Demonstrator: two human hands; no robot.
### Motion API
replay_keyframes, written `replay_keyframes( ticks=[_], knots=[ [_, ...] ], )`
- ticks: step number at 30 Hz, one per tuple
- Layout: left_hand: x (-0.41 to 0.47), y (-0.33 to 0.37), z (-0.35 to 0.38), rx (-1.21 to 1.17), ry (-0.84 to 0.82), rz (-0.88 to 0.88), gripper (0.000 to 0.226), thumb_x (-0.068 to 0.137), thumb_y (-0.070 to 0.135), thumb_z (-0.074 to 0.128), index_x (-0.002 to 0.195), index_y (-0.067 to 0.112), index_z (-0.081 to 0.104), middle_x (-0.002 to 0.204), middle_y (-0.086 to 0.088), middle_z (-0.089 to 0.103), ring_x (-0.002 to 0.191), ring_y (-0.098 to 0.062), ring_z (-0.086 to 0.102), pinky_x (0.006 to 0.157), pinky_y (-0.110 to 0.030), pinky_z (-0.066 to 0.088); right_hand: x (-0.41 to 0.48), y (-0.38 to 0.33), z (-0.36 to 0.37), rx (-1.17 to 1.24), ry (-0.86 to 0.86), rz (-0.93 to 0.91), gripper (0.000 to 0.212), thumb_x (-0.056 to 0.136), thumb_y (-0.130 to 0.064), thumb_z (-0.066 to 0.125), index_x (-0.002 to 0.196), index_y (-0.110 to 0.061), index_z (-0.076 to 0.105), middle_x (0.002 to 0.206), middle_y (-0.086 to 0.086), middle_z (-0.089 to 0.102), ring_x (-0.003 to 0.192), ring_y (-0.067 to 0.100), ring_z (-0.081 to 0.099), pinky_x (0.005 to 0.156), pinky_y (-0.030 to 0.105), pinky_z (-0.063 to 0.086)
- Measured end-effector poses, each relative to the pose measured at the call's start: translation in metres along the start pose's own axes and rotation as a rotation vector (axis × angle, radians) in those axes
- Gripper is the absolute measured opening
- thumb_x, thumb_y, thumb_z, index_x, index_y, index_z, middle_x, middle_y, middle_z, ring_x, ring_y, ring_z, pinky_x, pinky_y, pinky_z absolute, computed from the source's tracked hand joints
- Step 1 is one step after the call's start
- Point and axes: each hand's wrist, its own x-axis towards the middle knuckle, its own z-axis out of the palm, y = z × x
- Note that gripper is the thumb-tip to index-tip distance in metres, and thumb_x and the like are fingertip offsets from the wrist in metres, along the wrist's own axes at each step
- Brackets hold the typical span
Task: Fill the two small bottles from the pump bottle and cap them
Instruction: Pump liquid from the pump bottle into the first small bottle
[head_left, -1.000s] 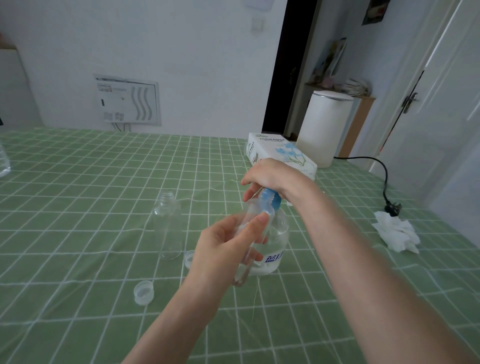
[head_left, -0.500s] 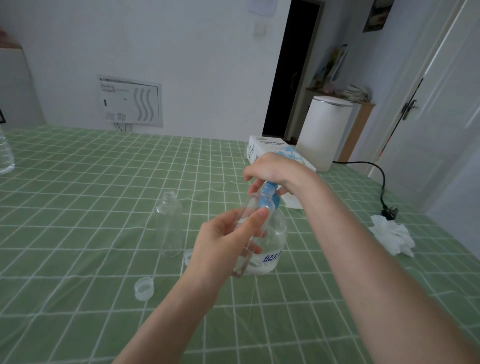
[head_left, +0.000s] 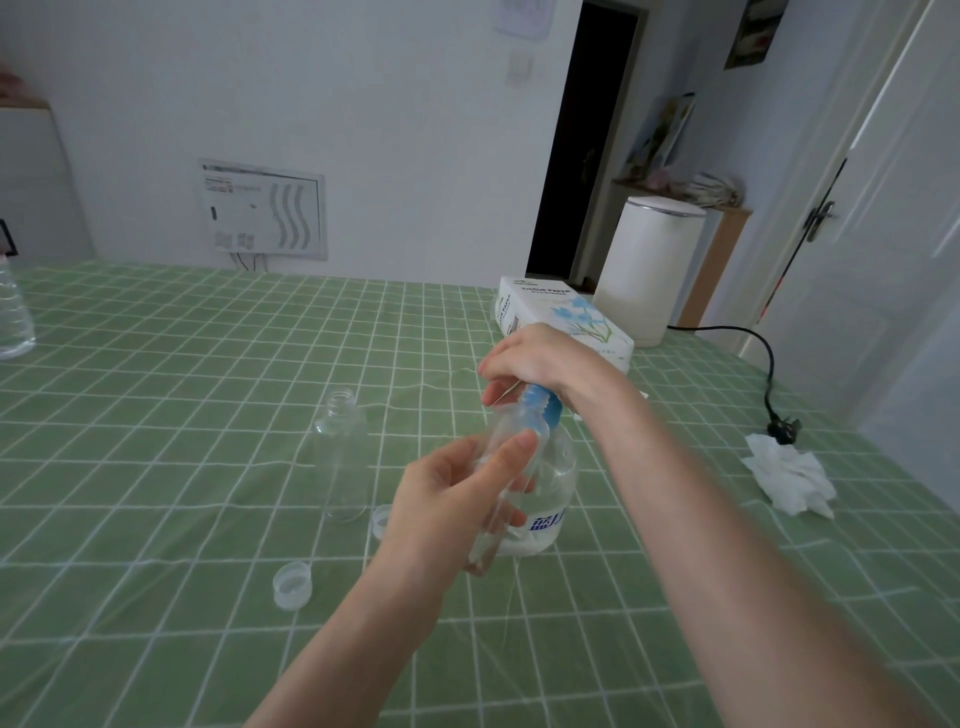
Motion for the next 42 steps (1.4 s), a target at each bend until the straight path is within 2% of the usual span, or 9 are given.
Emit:
replay_keyframes(
  ticks=[6,9,11,17,22,28,32,35,42],
  knots=[
    [0.0,0.0,0.0,-0.01,0.003,0.004,0.049,0.058,0.057,0.064,0.089,0.02,0.073,0.072,0.004,0.074,0.049,-0.004,0.061,0.044,-0.012,0.044,0.005,0.004,0.001,0.038,-0.011,0.014,0.028,0.092,-0.013,0.056,0.114,0.001,0.066,0.081,0.003,0.073,0.086,0.022,0.065,0.089,0.036,0.053],
    [0.001,0.001,0.002,-0.006,-0.009,0.007,0.05,0.057,0.059,0.064,0.089,0.022,0.073,0.074,0.004,0.073,0.052,-0.005,0.061,0.046,-0.014,0.047,0.005,0.002,-0.006,0.013,-0.024,0.043,0.029,0.09,-0.018,0.057,0.115,-0.006,0.063,0.096,0.008,0.076,0.075,0.022,0.062,0.065,0.03,0.051],
    [0.001,0.002,0.002,-0.015,-0.017,0.024,0.05,0.056,0.06,0.064,0.088,0.023,0.074,0.076,0.002,0.074,0.053,-0.006,0.061,0.05,-0.014,0.048,0.005,-0.002,-0.01,-0.072,-0.016,0.049,0.026,0.089,-0.023,0.057,0.111,-0.011,0.064,0.106,0.009,0.074,0.078,0.022,0.061,0.059,0.026,0.045],
    [0.0,0.004,0.001,-0.016,-0.024,0.022,0.054,0.057,0.06,0.064,0.093,0.022,0.074,0.078,0.002,0.074,0.054,-0.005,0.061,0.049,-0.012,0.047,0.008,-0.004,-0.01,-0.102,-0.007,0.038,0.007,0.089,-0.021,0.056,0.085,-0.015,0.059,0.113,0.011,0.071,0.086,0.024,0.062,0.071,0.029,0.05],
    [0.001,0.003,0.0,-0.005,-0.011,0.023,0.052,0.056,0.06,0.065,0.092,0.024,0.074,0.079,0.002,0.075,0.056,-0.006,0.062,0.05,-0.014,0.049,0.007,-0.001,-0.007,-0.021,-0.045,0.055,0.028,0.089,-0.018,0.059,0.115,-0.007,0.063,0.113,0.014,0.072,0.084,0.026,0.063,0.08,0.035,0.053],
    [-0.002,0.0,-0.001,0.011,-0.005,0.005,0.05,0.057,0.059,0.064,0.09,0.022,0.074,0.075,0.004,0.074,0.054,-0.006,0.062,0.049,-0.015,0.049,0.008,0.005,0.001,-0.006,-0.032,0.072,0.03,0.09,-0.019,0.059,0.117,-0.007,0.063,0.118,0.016,0.067,0.108,0.035,0.066,0.092,0.043,0.053],
    [-0.001,0.001,-0.001,0.013,-0.002,0.001,0.051,0.056,0.061,0.064,0.089,0.024,0.074,0.073,0.006,0.074,0.053,-0.006,0.062,0.048,-0.014,0.048,0.009,0.005,0.001,-0.015,-0.02,0.076,0.028,0.089,-0.02,0.058,0.114,-0.008,0.062,0.116,0.014,0.069,0.103,0.033,0.067,0.086,0.04,0.056],
    [0.0,0.002,0.0,0.019,-0.009,0.016,0.049,0.056,0.061,0.063,0.088,0.024,0.074,0.075,0.005,0.074,0.054,-0.005,0.062,0.05,-0.014,0.049,0.006,0.002,-0.005,-0.049,-0.008,0.077,0.007,0.089,-0.022,0.056,0.086,-0.017,0.06,0.113,0.009,0.07,0.09,0.024,0.064,0.063,0.028,0.05],
    [0.0,0.005,0.0,0.011,-0.005,0.03,0.045,0.059,0.058,0.064,0.087,0.024,0.074,0.074,0.005,0.074,0.053,-0.004,0.061,0.049,-0.011,0.047,0.008,-0.003,-0.008,-0.096,0.031,0.05,0.012,0.089,-0.021,0.055,0.077,-0.017,0.055,0.112,0.01,0.071,0.095,0.025,0.066,0.064,0.027,0.049]
  ],
)
